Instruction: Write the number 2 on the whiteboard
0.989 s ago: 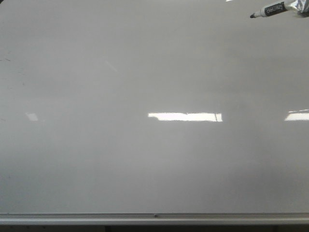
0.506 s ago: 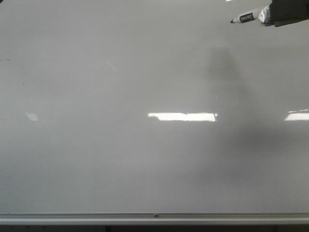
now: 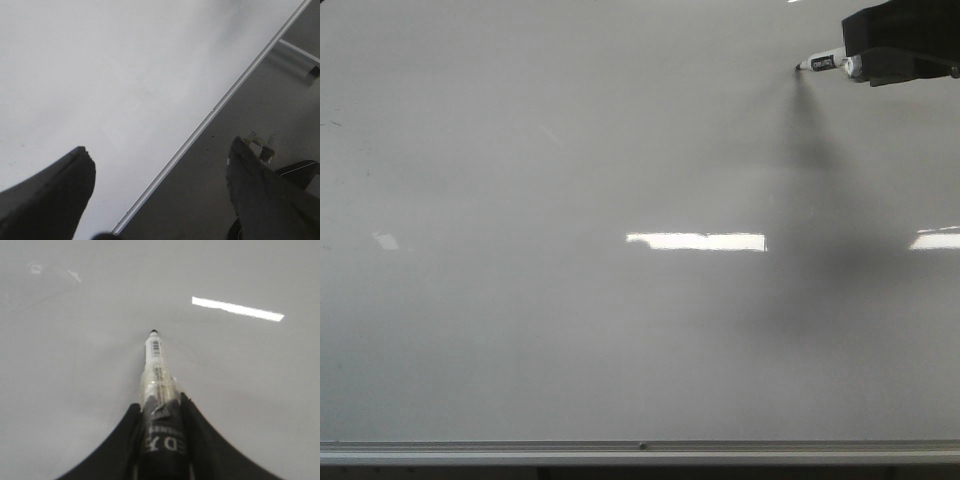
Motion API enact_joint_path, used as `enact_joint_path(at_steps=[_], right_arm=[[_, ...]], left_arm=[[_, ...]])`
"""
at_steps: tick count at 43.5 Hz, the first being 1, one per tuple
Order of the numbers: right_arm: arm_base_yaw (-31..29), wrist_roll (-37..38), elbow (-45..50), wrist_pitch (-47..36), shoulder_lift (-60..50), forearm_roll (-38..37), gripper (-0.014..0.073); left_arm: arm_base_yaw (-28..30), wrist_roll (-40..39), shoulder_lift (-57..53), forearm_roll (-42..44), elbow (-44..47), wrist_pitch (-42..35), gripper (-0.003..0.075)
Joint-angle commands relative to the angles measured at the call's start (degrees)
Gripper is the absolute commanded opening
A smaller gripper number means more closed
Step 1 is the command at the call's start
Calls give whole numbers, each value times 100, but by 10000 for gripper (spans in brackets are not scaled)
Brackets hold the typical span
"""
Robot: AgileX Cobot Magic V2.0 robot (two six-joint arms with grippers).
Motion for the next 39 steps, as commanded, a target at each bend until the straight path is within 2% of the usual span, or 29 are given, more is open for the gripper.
enact_joint_path(at_steps=[1, 6, 11, 15, 20, 31, 39], right_arm=[[5, -59, -220, -442, 24, -49, -68], [-118, -59, -220, -319, 100, -40, -68], [-484, -59, -220, 80, 100, 72, -68], [-685, -59, -220, 760, 108, 78, -68], [-593, -59, -191, 1567, 272, 63, -68], [-384, -59, -228, 1448, 670, 52, -68], [-885, -54, -222, 1668, 606, 64, -68]], left_arm=[[20, -68, -99, -116, -150, -344, 531], [20, -68, -99, -116, -150, -344, 531], [20, -68, -99, -116, -150, -344, 531], [20, -68, -99, -116, -150, -344, 531], [20, -68, -99, -116, -150, -355, 531], [20, -68, -99, -116, -150, -413, 531], [20, -68, -99, -116, -150, -413, 531]])
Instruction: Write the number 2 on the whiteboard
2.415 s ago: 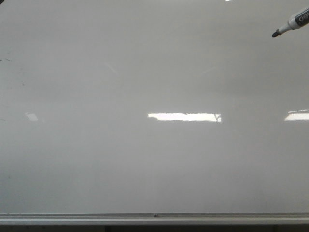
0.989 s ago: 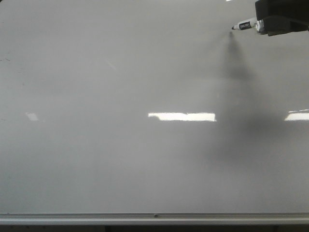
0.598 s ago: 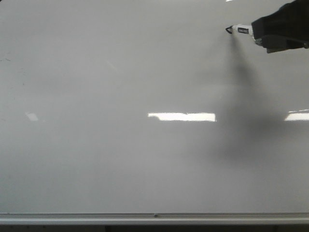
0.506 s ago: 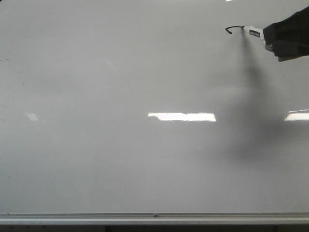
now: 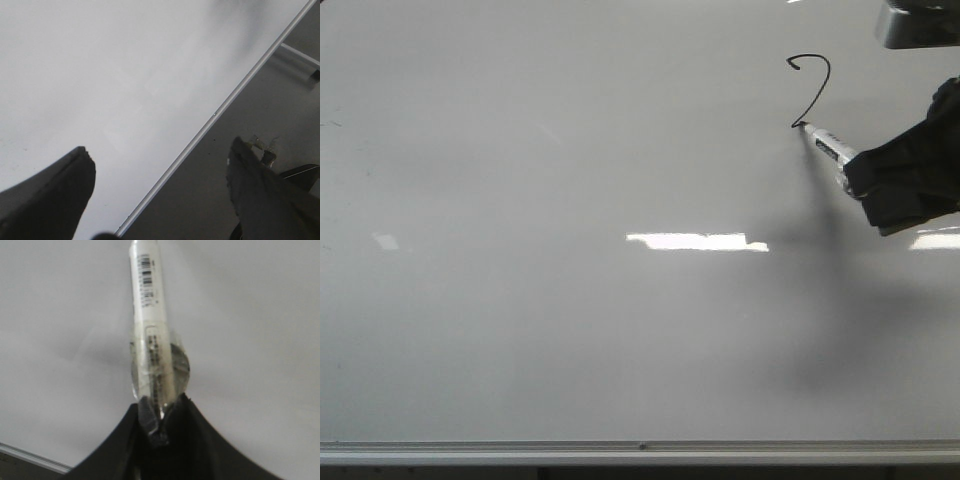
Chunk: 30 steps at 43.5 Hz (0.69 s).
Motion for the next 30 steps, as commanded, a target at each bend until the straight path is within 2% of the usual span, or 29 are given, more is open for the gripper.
enact_joint_path(at_steps=[1, 7, 15, 18, 22, 30], right_arm=[[-344, -40, -169, -122, -193, 0, -68], [-487, -40, -169, -10, -250, 0, -68], [-226, -100, -175, 471, -1051, -99, -68], [-50, -121, -206, 943, -1489, -301, -68], [302, -332, -423, 1995, -1994, -481, -68], [897, -1170, -1175, 4072, -2397, -481, -68]], left_arm=[[20, -68, -99, -101, -150, -344, 531], [20, -68, -99, -101, -150, -344, 531], [20, 60, -89, -101, -150, -367, 531], [-2, 312, -89, -230, -161, -371, 531], [-173, 661, -89, -342, -161, -371, 531], [-894, 1060, -79, -356, -323, -334, 531]])
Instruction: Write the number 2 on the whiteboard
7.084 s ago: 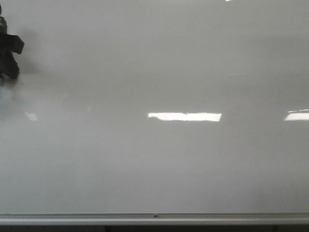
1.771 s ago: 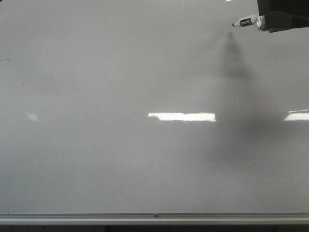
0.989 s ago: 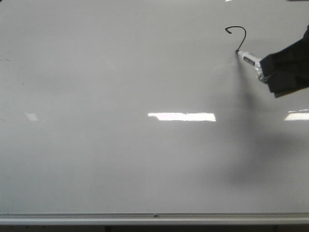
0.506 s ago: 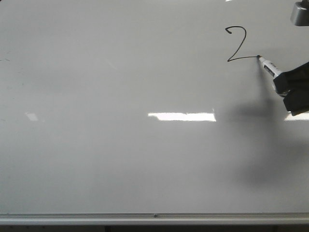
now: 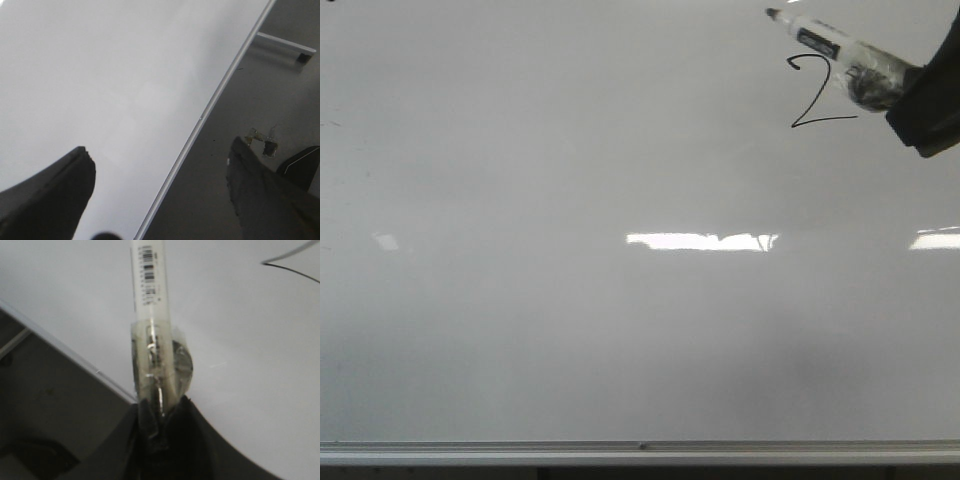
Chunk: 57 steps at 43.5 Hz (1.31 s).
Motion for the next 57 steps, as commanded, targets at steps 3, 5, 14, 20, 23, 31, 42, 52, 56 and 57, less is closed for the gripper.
enact_joint_path(at_steps=[3, 5, 14, 20, 23, 31, 42, 52, 56, 57], right_arm=[[349, -828, -708, 1371, -196, 26, -68], [460, -1063, -857, 1887, -196, 39, -68], [707, -1575, -1163, 2762, -196, 294, -68], [707, -1621, -1169, 2851, -196, 335, -68], [707, -1621, -1169, 2851, -196, 335, -68], [707, -1621, -1169, 2856, -196, 335, -68], [707, -1621, -1169, 2856, -196, 335, -68], [707, -1621, -1169, 2856, -196, 335, -68], [707, -1621, -1169, 2856, -196, 335, -68], [707, -1621, -1169, 2856, -196, 335, -68]], left_arm=[[-634, 334, -66, -163, -270, -311, 531], [-855, 386, -16, -163, -270, -311, 531], [-1723, 430, 547, -163, -334, -397, 531], [-2187, 430, 1068, -163, -636, -397, 531], [-2323, 430, 1376, -163, -856, -397, 531], [-2391, 540, 2032, -308, -1369, -372, 531], [-2391, 890, 2315, -783, -1635, -197, 473], [-2391, 890, 2315, -884, -1635, -197, 251], [-2391, 890, 2315, -894, -1635, -197, 150], [-2391, 890, 2315, -894, -1635, -197, 123]])
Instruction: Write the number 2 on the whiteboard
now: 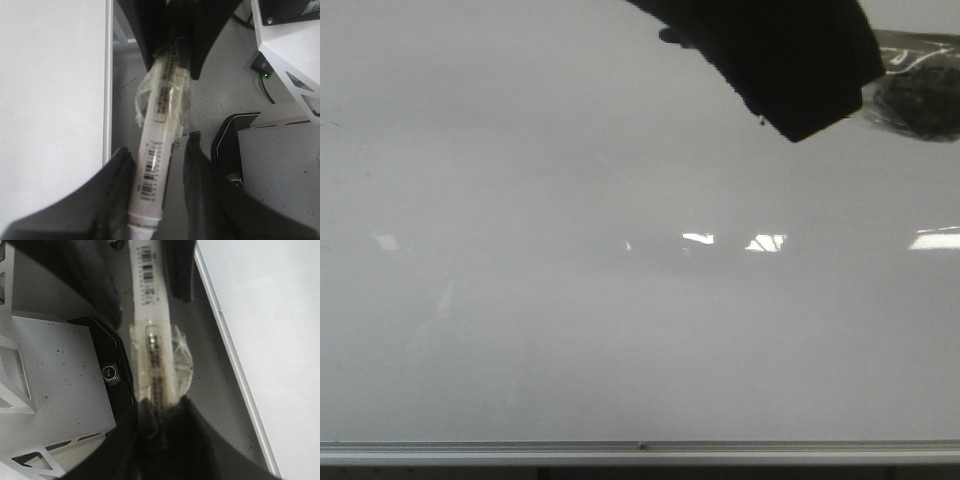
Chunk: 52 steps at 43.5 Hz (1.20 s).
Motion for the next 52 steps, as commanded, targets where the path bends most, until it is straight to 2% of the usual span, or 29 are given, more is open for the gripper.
enact_joint_path(at_steps=[1, 5, 8, 11, 16, 19, 21, 25, 28, 35, 41, 47, 52], right_arm=[[5, -48, -196, -159, -82, 179, -68], [5, -48, -196, -149, -82, 179, -57], [5, -48, -196, -161, -82, 179, 6], [5, -41, -196, -177, -82, 179, 127], [-24, 45, -223, -188, -82, 179, 410], [-122, 245, -289, -183, -156, 90, 519], [-265, 439, -323, -195, -255, -6, 554], [-576, 844, -335, -207, -487, -216, 558], [-822, 1066, -335, -222, -649, -292, 558], [-1066, 1127, -335, -402, -890, -287, 558], [-1066, 1127, -330, -417, -898, -287, 558], [-1066, 1127, -325, -469, -898, -282, 558], [-1066, 1127, -325, -516, -898, -282, 558]], left_arm=[[-43, 17, -190, -212, -186, -202, 104], [-43, 17, -190, -212, -186, -213, 34], [-43, 17, -190, -212, -186, -213, -9], [-43, 6, -190, -212, -186, -213, -20], [-3, -62, -190, -168, -186, -193, -20], [93, -313, -200, 62, -186, -168, -20], [181, -640, -200, 312, -186, -168, -20], [496, -1307, -200, 862, -186, -100, -20], [833, -2087, -200, 1432, -186, -77, -20], [1858, -3807, -200, 2709, -116, -105, -20], [2862, -4470, -200, 2903, 162, -457, -20], [3788, -5046, -200, 2903, 934, -1910, -20], [4381, -5661, -200, 2903, 1870, -3722, -20]])
